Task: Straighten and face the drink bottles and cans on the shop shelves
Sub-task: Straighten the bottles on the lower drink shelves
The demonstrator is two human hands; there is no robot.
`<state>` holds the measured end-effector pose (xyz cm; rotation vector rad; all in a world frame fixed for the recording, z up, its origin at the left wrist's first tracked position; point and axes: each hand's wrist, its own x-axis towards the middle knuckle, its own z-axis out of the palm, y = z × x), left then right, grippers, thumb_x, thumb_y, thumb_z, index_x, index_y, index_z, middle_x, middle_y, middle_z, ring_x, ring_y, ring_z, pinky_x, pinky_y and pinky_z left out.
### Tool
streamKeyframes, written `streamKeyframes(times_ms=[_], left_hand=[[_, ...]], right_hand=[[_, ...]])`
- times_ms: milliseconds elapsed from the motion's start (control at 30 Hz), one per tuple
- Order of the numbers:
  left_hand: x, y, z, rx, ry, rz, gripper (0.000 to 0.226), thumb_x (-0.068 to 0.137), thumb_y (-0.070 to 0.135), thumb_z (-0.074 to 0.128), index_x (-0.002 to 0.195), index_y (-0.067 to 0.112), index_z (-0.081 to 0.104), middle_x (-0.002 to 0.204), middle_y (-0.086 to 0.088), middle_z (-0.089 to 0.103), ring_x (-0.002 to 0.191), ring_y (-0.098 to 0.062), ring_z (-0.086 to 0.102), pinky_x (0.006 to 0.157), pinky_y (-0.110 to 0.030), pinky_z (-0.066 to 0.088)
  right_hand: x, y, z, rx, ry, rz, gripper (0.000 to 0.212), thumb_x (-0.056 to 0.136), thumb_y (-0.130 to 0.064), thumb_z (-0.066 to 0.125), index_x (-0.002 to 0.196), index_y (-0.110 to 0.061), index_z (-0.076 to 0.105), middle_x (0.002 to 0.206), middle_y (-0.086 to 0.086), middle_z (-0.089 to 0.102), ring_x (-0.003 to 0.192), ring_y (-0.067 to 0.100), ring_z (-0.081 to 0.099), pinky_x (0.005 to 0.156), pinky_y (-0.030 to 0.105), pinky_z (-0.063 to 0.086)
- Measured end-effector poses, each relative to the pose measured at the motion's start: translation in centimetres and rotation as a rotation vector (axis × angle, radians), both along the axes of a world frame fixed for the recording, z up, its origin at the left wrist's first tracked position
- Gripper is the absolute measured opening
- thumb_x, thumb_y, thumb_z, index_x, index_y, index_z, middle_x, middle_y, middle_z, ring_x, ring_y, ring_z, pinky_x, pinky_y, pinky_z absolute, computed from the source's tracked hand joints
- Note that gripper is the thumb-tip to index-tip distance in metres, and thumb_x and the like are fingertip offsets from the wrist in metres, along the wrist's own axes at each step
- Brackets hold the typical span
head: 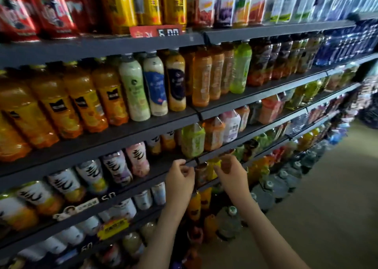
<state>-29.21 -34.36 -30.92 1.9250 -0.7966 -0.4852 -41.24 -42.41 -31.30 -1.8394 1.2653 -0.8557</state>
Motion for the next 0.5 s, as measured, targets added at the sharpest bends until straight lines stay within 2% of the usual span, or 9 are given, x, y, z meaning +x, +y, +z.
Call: streamKeyframes(times_ms=[67,133,300,433,500], left_hand=[[-1.9,-2.4,-0.7,0.009,0.030,0.021,0.033,0.096,0.028,0.054,0.126,0.016,0.048,0.103,0.007,0.057,0.079,-0.011,0.058,0.061,-0.019,0.044],[-3.2,-4.5,-1.3,0.029,0.034,0.052,0.036,0.095,0.029,0.054,0.128,0.017,0.047,0.112,0.003,0.057,0.089,-0.014,0.059,0.067,-0.025,0.048],[-4.6,-10.1,-2.9,0.029,0.024,0.141,0.041,0.093,0.028,0.057,0.131,0.016,0.047,0.124,0.000,0.052,0.105,-0.015,0.055,0.074,-0.024,0.044],[-4.4,-15.4,-4.9,0.002,0.015,0.248,0.046,0.090,0.028,0.061,0.131,0.014,0.046,0.125,-0.004,0.050,0.108,-0.018,0.054,0.078,-0.024,0.045],[-4.0,-17.7,-5.6,-0.009,-0.007,0.334,0.050,0.089,0.029,0.064,0.131,0.011,0.045,0.125,-0.006,0.048,0.111,-0.020,0.052,0.077,-0.022,0.042]], right_hand=[[-2.1,-2.4,-0.6,0.026,-0.030,-0.013,0.023,0.089,-0.021,0.064,0.108,-0.021,0.051,0.100,-0.004,0.057,0.092,0.012,0.054,0.075,0.025,0.045],[-3.7,-4.7,-1.4,0.032,-0.028,-0.031,0.024,0.089,-0.020,0.065,0.109,-0.019,0.052,0.100,-0.002,0.057,0.092,0.015,0.056,0.075,0.029,0.048],[-4.6,-11.3,-3.3,0.066,-0.017,-0.016,0.024,0.089,-0.019,0.064,0.106,-0.017,0.048,0.099,0.000,0.053,0.092,0.020,0.054,0.072,0.029,0.044],[-3.1,-16.7,-5.5,0.040,-0.001,0.051,0.032,0.089,-0.019,0.063,0.116,-0.014,0.046,0.105,0.001,0.050,0.097,0.020,0.052,0.075,0.028,0.041],[-2.1,-18.9,-6.6,0.017,0.026,0.086,0.039,0.088,-0.012,0.063,0.122,-0.008,0.045,0.107,0.002,0.047,0.103,0.024,0.050,0.077,0.025,0.038]])
